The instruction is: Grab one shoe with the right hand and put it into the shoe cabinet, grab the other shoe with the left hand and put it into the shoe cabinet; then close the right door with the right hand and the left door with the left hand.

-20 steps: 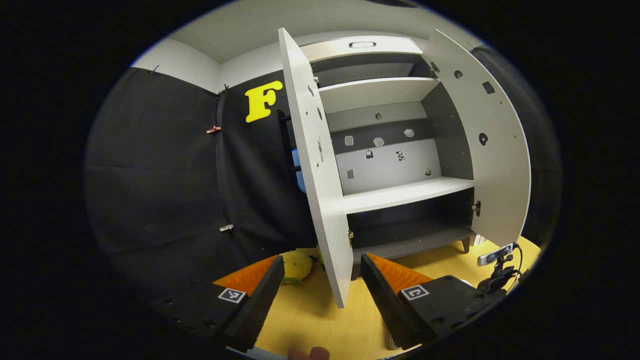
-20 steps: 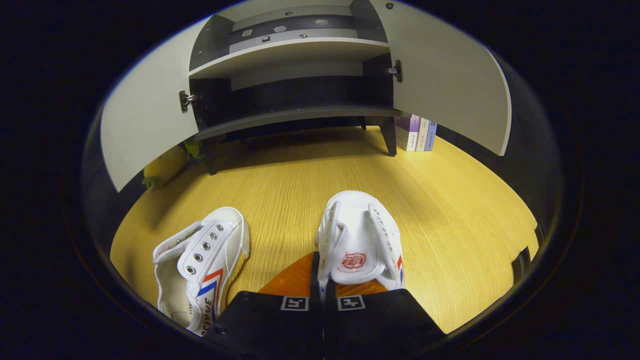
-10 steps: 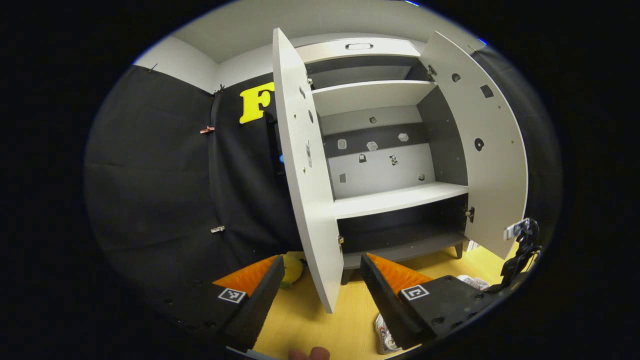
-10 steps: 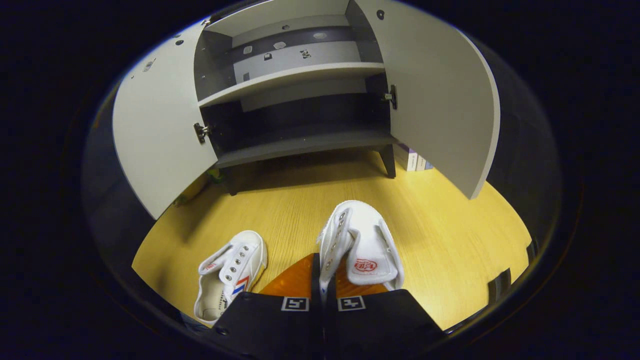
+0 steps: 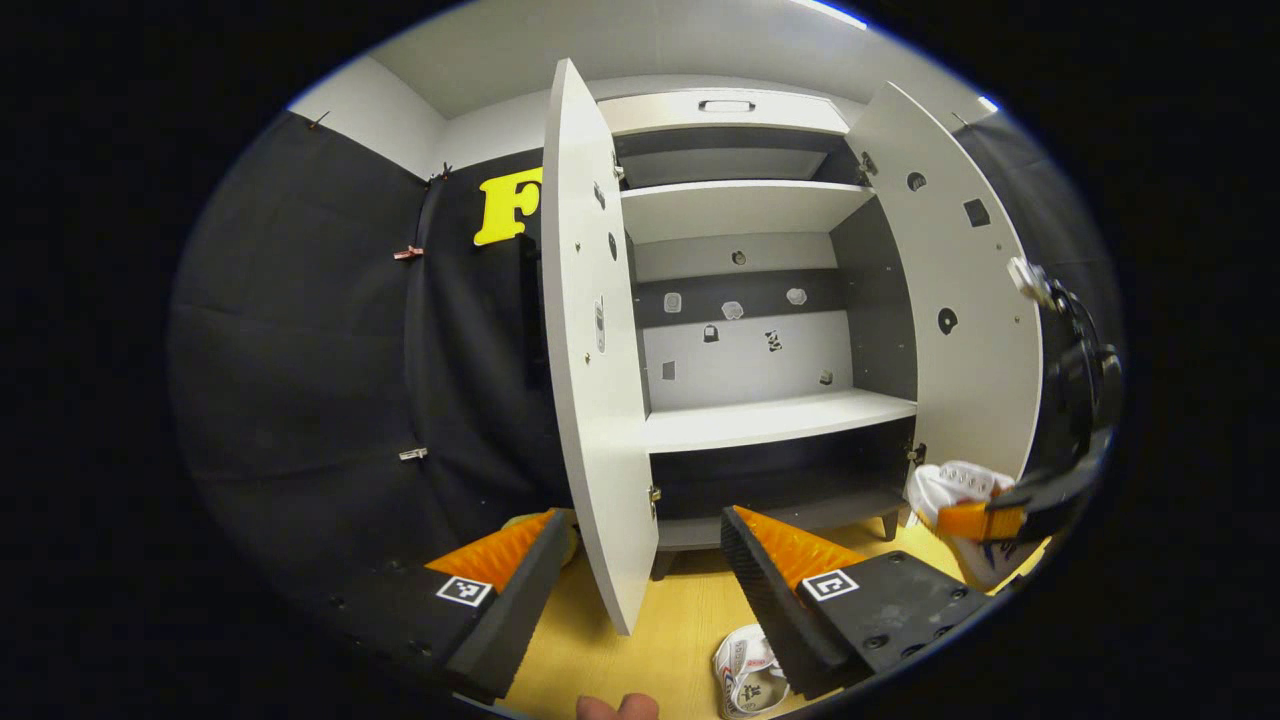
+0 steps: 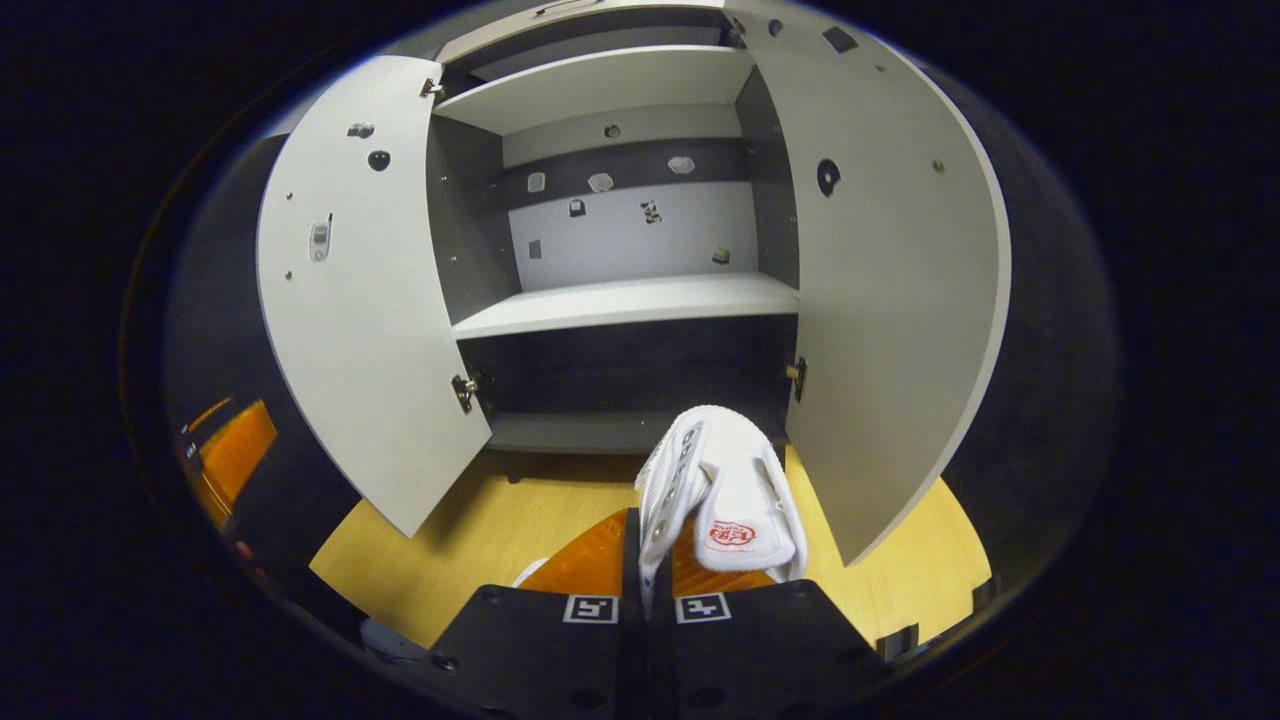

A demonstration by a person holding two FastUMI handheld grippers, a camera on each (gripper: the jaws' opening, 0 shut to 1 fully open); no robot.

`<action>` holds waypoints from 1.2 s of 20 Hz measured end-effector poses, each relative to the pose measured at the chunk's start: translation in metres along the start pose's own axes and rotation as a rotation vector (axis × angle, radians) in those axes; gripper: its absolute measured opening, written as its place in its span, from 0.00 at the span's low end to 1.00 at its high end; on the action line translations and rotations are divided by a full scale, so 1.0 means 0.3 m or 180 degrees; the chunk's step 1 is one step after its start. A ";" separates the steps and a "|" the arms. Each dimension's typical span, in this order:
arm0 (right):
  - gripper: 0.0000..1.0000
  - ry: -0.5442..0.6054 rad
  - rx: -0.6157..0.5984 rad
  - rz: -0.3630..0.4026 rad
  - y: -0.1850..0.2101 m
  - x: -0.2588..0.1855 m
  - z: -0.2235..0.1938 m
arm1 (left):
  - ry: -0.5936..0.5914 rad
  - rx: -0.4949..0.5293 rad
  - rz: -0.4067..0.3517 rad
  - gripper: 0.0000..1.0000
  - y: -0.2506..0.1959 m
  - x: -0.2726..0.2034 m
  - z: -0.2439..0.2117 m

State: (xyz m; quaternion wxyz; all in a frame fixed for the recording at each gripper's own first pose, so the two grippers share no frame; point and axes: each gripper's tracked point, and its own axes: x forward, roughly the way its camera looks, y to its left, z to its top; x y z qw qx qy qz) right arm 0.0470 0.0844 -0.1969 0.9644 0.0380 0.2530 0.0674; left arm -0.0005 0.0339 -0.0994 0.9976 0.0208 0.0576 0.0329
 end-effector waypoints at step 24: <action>0.06 0.0243 -0.0729 -0.0105 -0.006 0.967 0.732 | 0.0026 -0.0153 -0.0169 0.96 -0.027 0.097 -0.041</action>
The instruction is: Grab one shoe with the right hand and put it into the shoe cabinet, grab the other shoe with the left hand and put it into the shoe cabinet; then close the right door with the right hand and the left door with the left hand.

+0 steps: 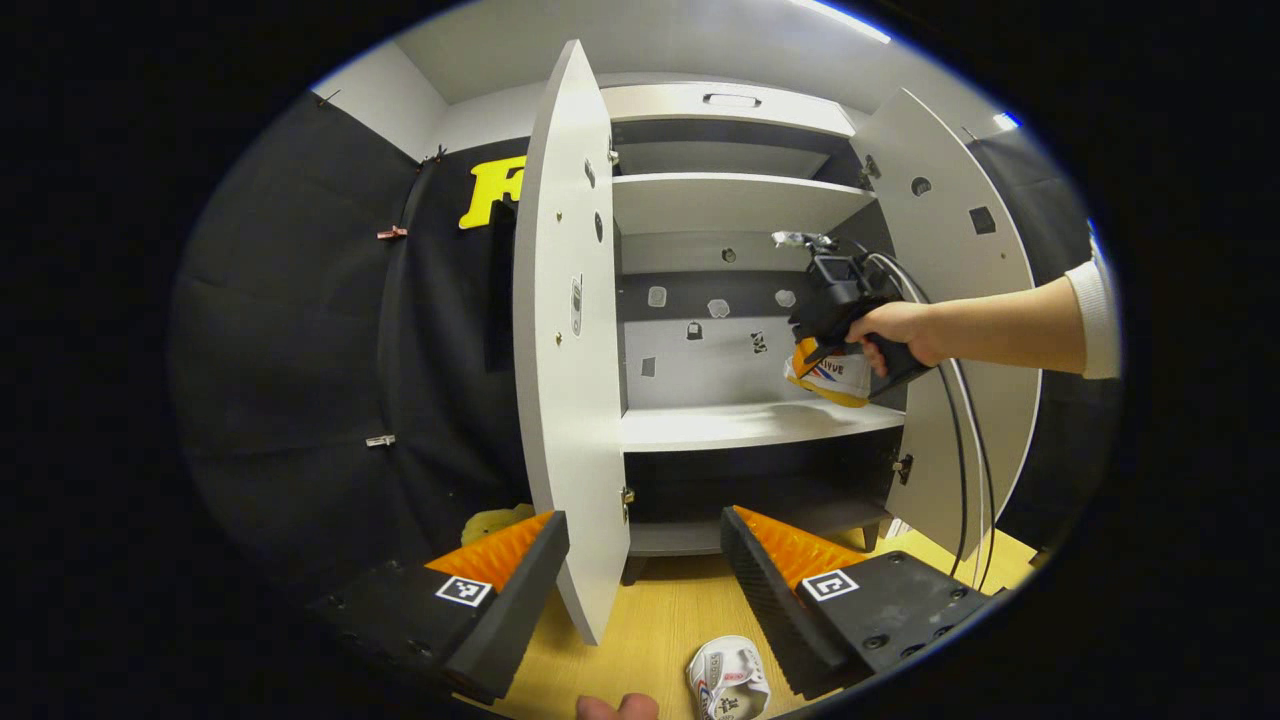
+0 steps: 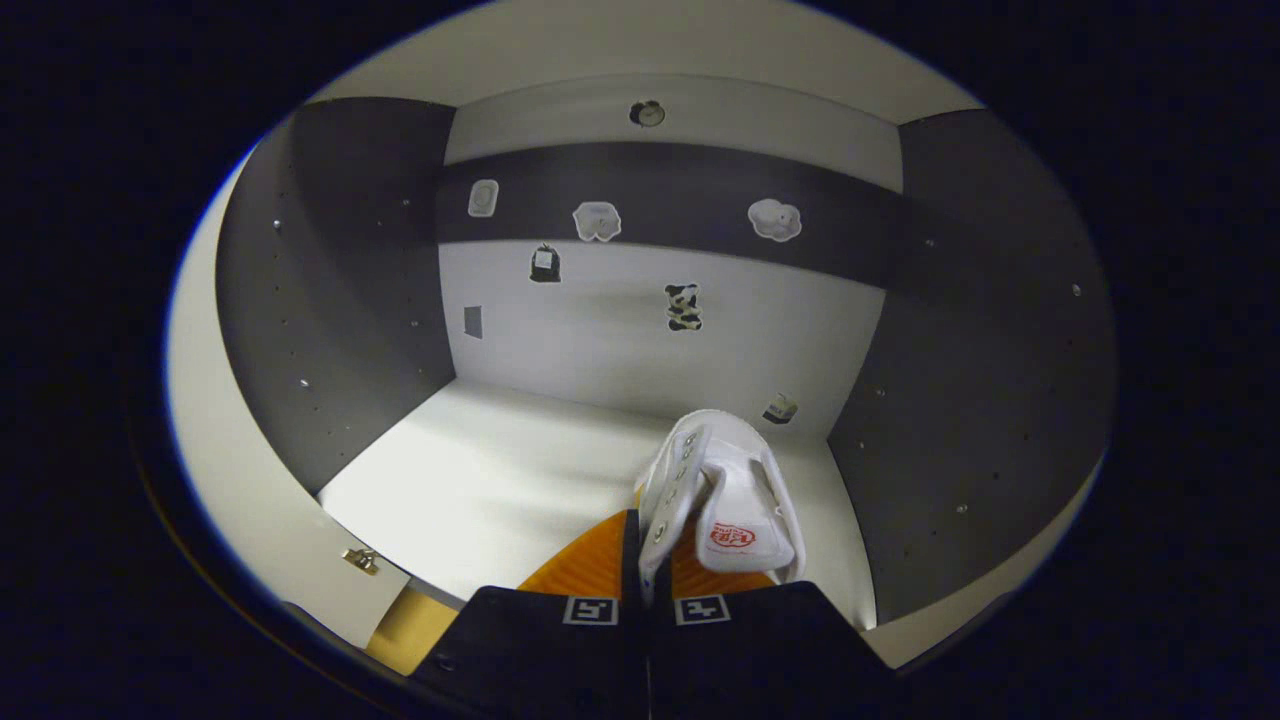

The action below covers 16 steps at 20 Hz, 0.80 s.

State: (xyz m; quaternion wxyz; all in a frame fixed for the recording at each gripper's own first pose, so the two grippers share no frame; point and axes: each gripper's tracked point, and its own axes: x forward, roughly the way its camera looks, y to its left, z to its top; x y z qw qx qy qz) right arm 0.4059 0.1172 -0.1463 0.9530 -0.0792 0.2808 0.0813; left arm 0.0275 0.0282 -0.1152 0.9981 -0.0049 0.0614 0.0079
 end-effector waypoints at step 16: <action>0.28 0.0363 -0.0138 -0.0273 -0.034 0.234 -0.070 | 0.0115 -0.0006 0.0133 0.96 0.040 -0.020 -0.064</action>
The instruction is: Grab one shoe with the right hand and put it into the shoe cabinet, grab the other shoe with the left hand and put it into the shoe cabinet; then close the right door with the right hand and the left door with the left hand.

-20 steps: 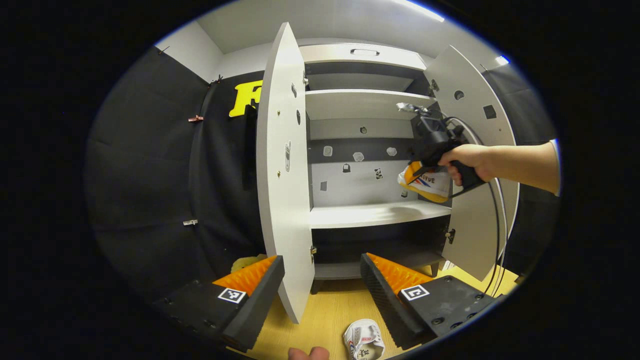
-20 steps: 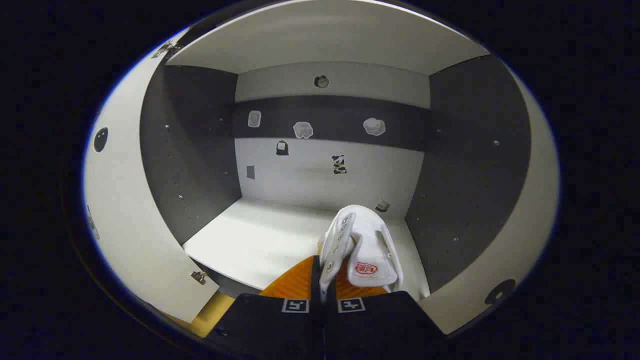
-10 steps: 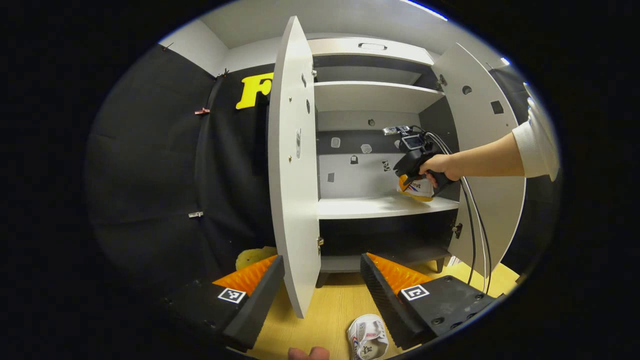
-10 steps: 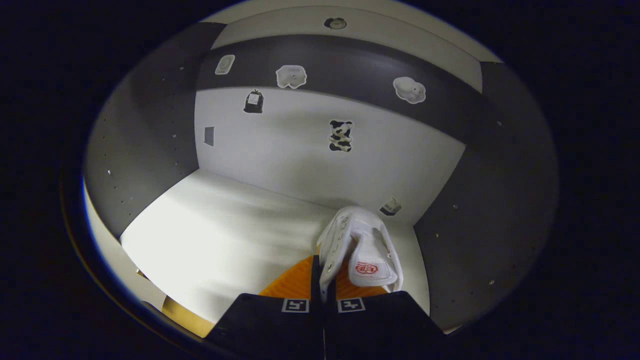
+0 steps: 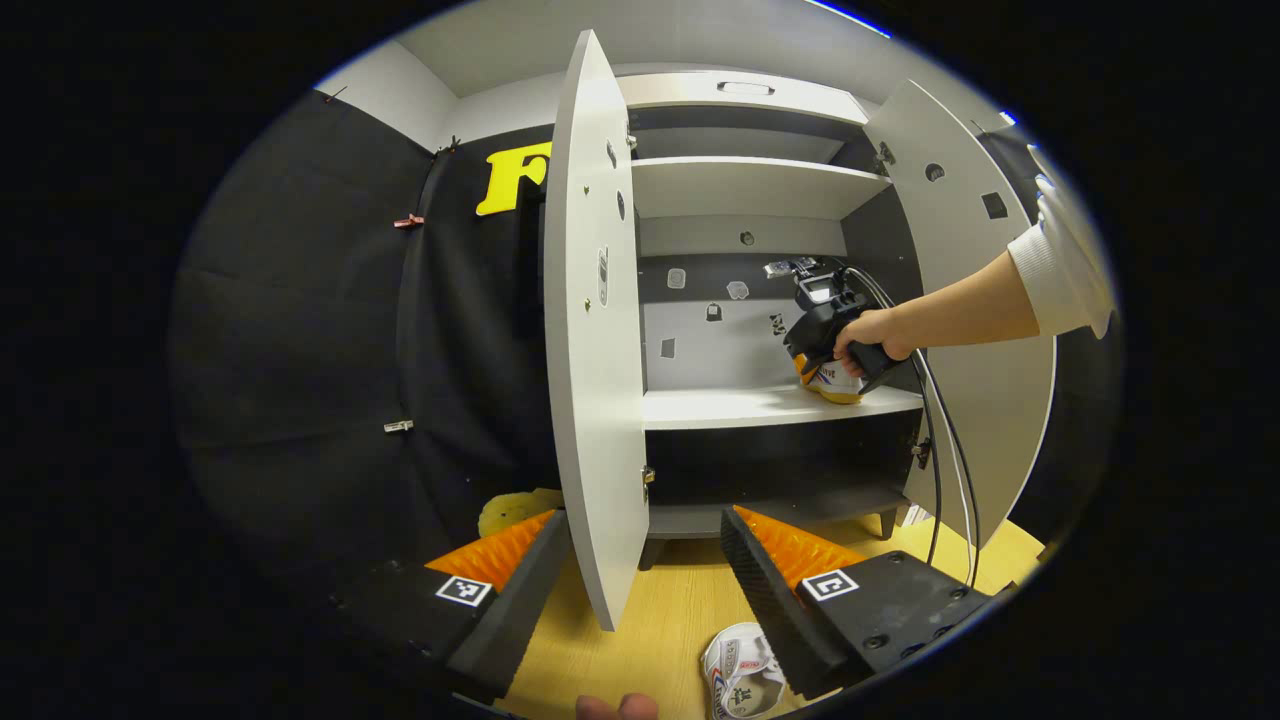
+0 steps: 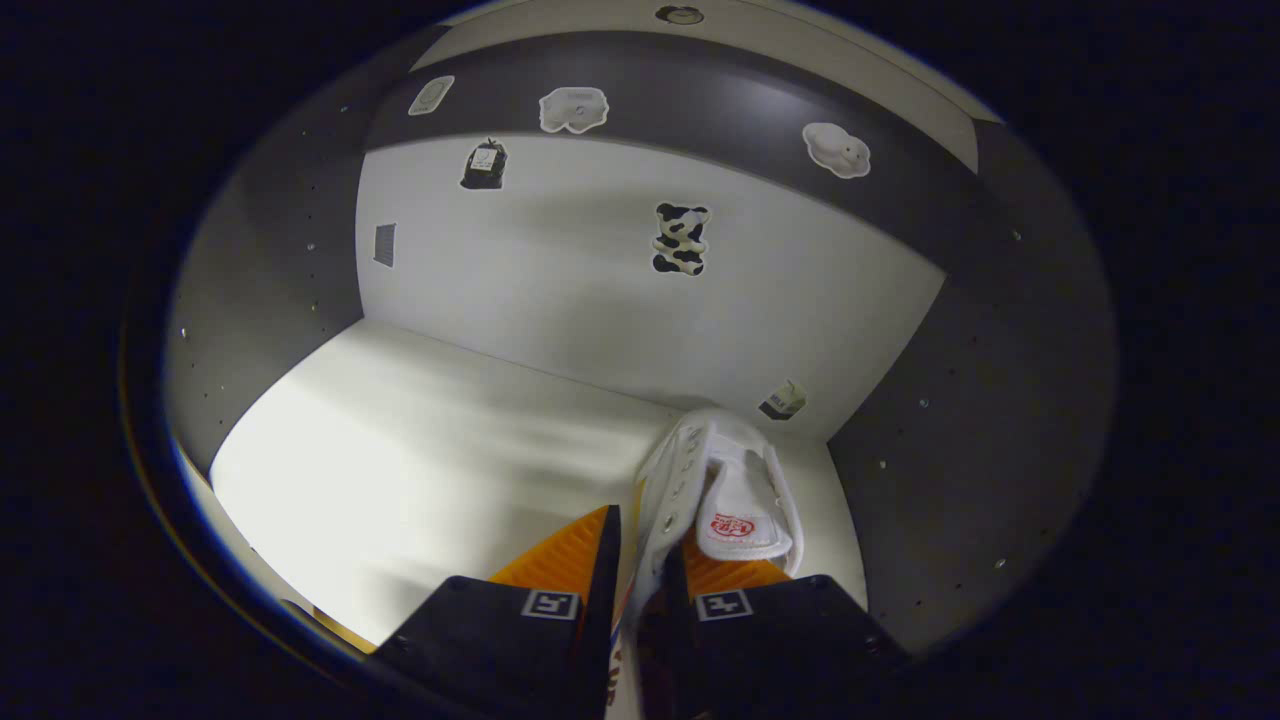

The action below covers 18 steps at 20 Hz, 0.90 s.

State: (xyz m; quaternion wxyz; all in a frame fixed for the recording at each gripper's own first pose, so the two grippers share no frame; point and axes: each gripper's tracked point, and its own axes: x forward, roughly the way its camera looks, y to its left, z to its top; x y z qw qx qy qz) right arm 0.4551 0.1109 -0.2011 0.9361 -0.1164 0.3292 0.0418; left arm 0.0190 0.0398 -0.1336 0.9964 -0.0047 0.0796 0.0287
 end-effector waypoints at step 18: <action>0.98 -0.2009 0.0458 0.0572 0.089 -1.044 0.041 | 0.0004 -0.0076 -0.0225 0.96 -0.059 -0.097 -0.149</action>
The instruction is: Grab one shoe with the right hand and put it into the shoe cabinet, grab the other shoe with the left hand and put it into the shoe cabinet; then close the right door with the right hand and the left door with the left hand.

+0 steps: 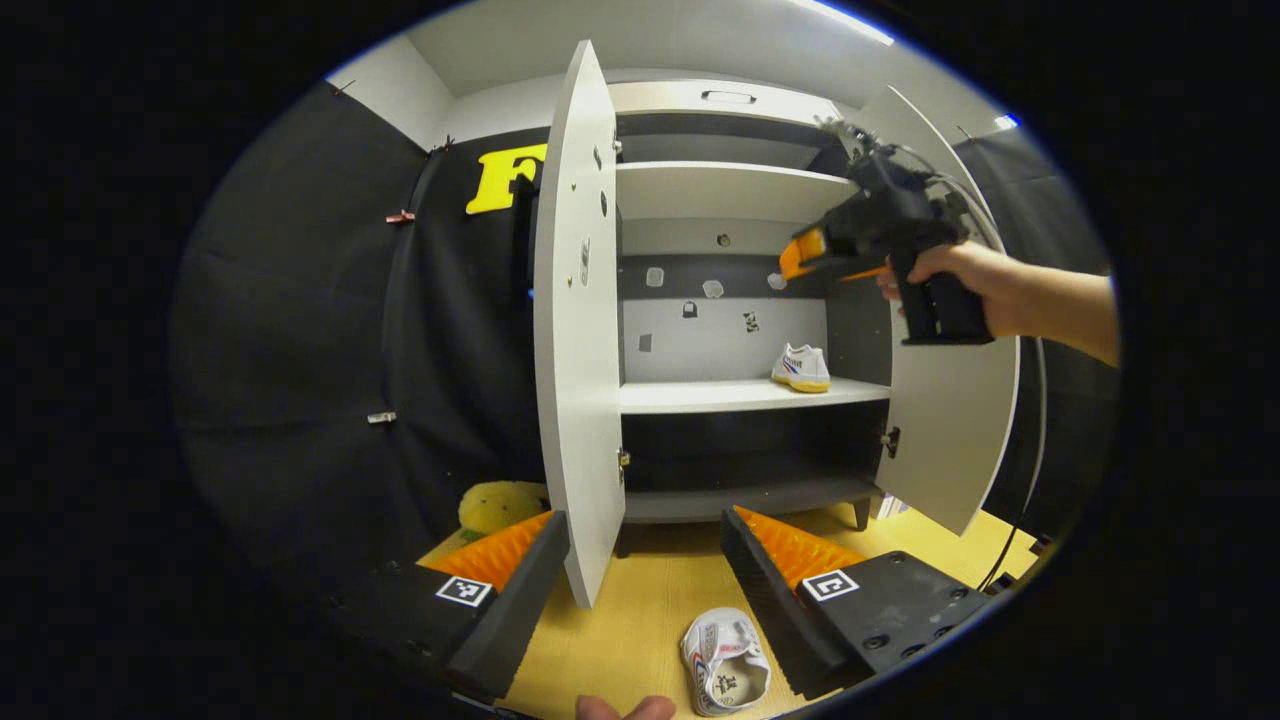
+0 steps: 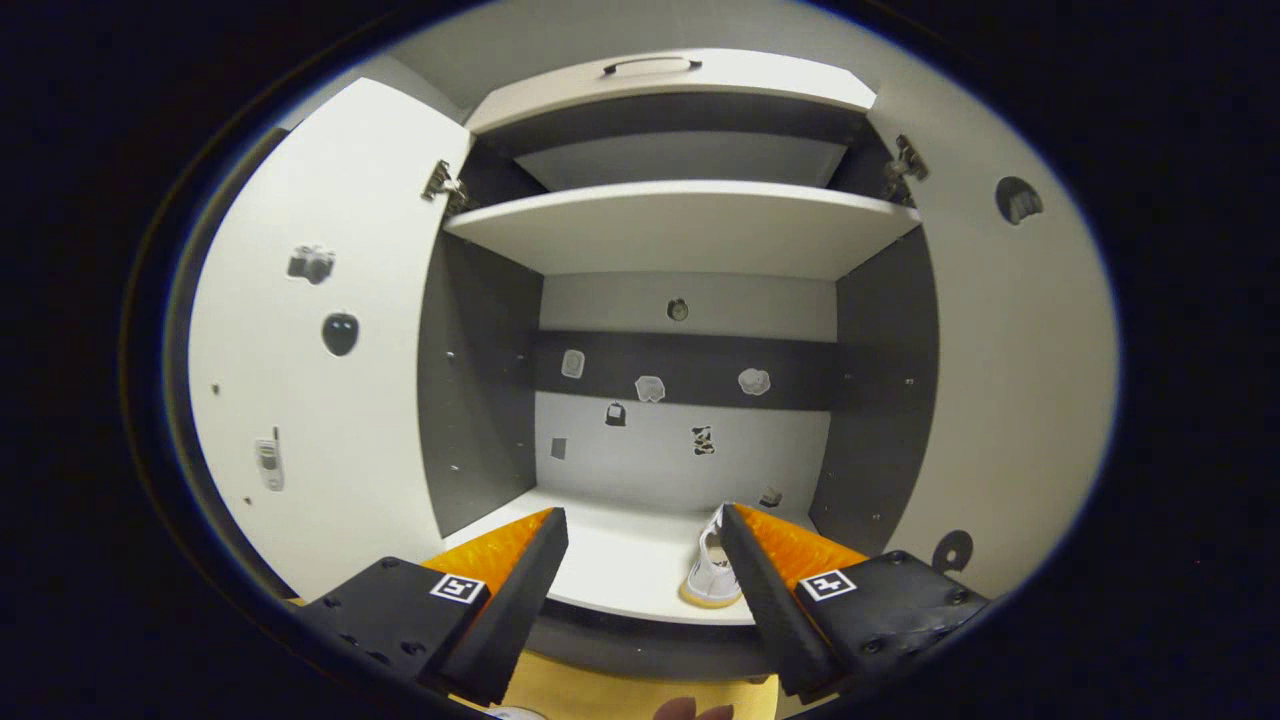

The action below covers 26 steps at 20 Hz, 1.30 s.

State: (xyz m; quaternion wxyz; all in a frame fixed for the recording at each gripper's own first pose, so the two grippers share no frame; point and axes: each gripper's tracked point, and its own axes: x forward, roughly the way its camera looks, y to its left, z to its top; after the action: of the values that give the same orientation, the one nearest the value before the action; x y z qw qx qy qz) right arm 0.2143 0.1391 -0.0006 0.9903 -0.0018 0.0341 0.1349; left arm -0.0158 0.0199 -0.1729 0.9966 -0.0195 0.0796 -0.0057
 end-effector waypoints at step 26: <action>0.98 -0.0045 -0.0392 -0.0398 -0.267 -0.695 0.075 | 0.1412 0.0652 -0.0581 0.40 -0.211 0.289 -0.903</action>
State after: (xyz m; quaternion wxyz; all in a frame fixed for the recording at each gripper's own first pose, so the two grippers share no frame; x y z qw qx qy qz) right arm 0.0368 0.0065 0.0357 0.9950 -0.0640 0.0186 0.0747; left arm 0.0261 -0.0548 -0.4515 0.9469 0.0762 0.2931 -0.1077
